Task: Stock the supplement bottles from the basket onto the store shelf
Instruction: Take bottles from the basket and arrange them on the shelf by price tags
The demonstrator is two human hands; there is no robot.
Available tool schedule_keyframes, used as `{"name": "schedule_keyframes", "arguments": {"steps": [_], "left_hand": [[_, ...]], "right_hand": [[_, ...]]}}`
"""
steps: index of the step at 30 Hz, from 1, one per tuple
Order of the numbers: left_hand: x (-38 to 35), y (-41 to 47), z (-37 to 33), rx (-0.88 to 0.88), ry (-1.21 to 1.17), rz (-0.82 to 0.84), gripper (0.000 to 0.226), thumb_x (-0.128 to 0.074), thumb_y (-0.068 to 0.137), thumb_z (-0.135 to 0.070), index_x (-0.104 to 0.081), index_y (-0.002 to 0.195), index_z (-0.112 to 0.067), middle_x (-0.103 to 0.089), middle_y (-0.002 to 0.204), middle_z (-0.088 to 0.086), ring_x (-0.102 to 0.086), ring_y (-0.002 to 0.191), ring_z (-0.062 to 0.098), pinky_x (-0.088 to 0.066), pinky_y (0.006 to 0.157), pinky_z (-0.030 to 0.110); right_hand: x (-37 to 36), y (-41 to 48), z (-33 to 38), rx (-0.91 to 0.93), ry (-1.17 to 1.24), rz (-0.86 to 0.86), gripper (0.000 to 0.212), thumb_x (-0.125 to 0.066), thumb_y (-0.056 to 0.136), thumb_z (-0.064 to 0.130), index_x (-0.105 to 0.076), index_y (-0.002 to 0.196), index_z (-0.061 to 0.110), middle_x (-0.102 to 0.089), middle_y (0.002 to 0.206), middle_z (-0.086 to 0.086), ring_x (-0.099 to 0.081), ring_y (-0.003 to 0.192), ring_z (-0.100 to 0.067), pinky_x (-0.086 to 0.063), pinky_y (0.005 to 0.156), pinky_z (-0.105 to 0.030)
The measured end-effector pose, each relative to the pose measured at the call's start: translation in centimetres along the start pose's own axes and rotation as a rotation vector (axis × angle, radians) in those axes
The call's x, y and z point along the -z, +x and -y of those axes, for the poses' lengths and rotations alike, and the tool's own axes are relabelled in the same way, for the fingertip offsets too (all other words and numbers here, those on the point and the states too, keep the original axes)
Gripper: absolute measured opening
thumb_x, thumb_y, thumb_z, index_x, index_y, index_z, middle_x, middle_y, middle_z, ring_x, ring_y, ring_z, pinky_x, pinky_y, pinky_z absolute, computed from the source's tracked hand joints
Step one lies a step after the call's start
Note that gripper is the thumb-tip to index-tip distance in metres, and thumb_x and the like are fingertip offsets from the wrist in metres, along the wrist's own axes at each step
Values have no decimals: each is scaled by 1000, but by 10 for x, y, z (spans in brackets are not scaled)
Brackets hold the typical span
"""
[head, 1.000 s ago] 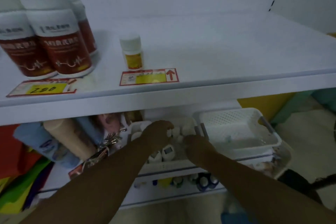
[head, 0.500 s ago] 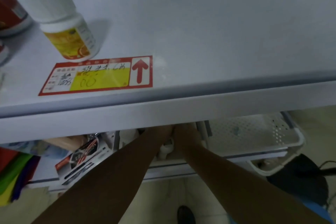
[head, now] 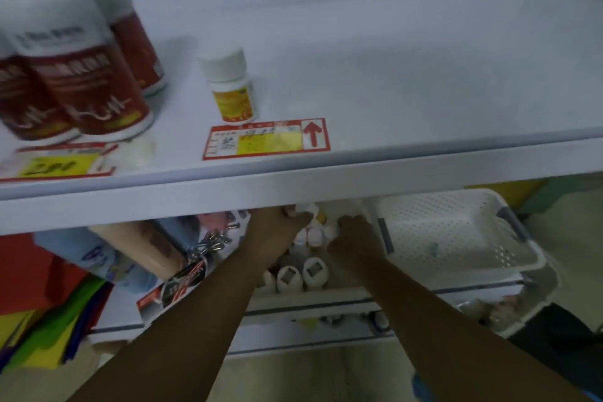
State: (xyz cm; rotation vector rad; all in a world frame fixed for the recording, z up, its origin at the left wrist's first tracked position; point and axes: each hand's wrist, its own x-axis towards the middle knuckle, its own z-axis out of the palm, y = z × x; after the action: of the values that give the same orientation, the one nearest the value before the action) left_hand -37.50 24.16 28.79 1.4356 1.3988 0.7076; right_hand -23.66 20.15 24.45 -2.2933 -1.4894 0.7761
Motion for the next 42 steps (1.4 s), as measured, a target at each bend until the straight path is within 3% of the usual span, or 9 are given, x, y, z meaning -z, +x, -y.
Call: {"name": "schedule_keyframes", "arguments": {"steps": [4,10,13,17,20,29,33,37,42], "left_hand": [[42,-50,-8,32,-495,59,20,-61,88,-14,-68,103,-25,-68,111,1,-65,98,17,-53,74,25],[81,-137,-16,-50,-759,51,24,-51,94,-17,-69,108,-25,-73,105,5,-72,89,24,-57,65,33],[102,-175,-28,-103,-734,71,24,-55,91,-18,-68,109,-26,-74,102,3,-72,88,23,-58,65,32],[122,-213,-44,-162,-728,117,30,-66,75,-21,-68,105,-23,-75,98,3,-72,87,25,-60,65,34],[127,-230,-52,-187,-695,100,28,-67,76,-17,-68,103,-22,-76,96,2,-73,84,25,-60,65,35],[134,-234,-71,-292,-559,78,20,-61,85,-6,-67,102,-15,-76,83,1,-71,71,18,-59,60,33],[149,-224,-106,-482,-362,34,22,-67,79,-10,-72,89,-29,-76,79,-4,-70,71,7,-55,59,18],[160,-200,-172,-682,-55,-135,18,-68,82,-18,-65,87,-35,-70,80,-4,-68,81,12,-56,71,24],[161,-156,-243,-694,356,-280,29,-60,89,-21,-53,115,-32,-56,103,-9,-58,86,9,-49,68,20]], "right_hand": [[27,-55,25,10,685,55,26,-72,75,12,-64,100,12,-67,104,-11,-62,91,-22,-52,85,-37],[40,-157,65,218,1074,153,21,-71,78,12,-66,97,21,-73,91,3,-70,83,-13,-57,71,-27],[53,-196,83,341,1036,133,23,-69,79,10,-65,100,18,-73,94,-2,-71,84,-16,-57,68,-26],[68,-238,99,452,973,-19,32,-75,72,9,-63,100,22,-74,87,-9,-70,84,-31,-59,73,-45],[73,-259,106,487,940,-85,43,-79,62,22,-62,100,33,-76,82,1,-71,74,-22,-60,63,-36],[94,-257,104,457,1003,36,40,-67,79,5,-65,103,37,-76,91,6,-72,83,-16,-58,68,-31],[131,-235,108,568,1050,-52,43,-70,76,2,-65,110,28,-75,97,2,-71,88,-16,-57,70,-26],[180,-191,120,623,934,-238,40,-75,74,7,-62,102,32,-75,85,10,-70,78,-4,-51,61,-12],[203,-131,142,555,591,-220,44,-78,73,23,-53,108,33,-65,101,8,-65,84,-8,-50,65,-15]]}}
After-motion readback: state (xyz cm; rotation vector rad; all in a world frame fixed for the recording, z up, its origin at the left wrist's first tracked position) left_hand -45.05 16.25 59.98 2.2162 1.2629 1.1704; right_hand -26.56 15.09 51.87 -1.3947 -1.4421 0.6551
